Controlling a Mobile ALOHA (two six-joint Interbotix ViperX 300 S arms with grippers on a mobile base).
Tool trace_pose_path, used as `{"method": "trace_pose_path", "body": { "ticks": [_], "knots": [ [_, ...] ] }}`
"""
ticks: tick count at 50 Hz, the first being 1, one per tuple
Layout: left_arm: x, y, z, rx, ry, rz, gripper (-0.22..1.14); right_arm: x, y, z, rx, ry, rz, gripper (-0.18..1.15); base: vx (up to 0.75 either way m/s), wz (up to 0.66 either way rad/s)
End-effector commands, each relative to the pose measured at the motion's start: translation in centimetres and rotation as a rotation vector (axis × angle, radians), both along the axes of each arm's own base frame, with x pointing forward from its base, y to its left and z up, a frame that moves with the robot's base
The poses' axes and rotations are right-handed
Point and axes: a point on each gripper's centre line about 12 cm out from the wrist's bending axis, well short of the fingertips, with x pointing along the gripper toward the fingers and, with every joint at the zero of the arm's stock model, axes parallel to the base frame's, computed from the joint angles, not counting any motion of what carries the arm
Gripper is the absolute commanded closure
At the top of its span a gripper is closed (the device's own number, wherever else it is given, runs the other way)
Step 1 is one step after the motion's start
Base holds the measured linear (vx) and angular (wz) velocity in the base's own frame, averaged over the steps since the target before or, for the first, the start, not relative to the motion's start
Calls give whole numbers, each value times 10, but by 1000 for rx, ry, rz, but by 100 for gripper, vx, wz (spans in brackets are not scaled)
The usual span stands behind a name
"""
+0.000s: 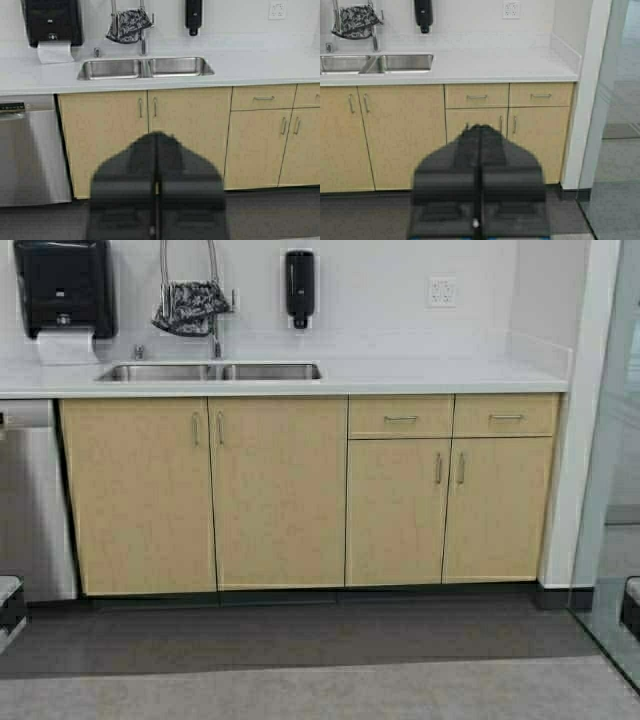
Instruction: Get the cloth and wipe up the spill under the wine glass
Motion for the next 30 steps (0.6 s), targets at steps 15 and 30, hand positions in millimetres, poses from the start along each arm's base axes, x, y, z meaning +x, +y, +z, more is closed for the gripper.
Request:
{"method": "trace_pose_path", "body": {
  "ticks": [15, 30],
  "knots": [
    [1, -3, 1, -8, -1, -13, 89, -1, 2, 4, 9, 26, 12, 92, 2, -2],
    [1, -3, -1, -20, 5, -15, 89, 1, 2, 3, 11, 29, 13, 92, 12, -8]
  ]
}}
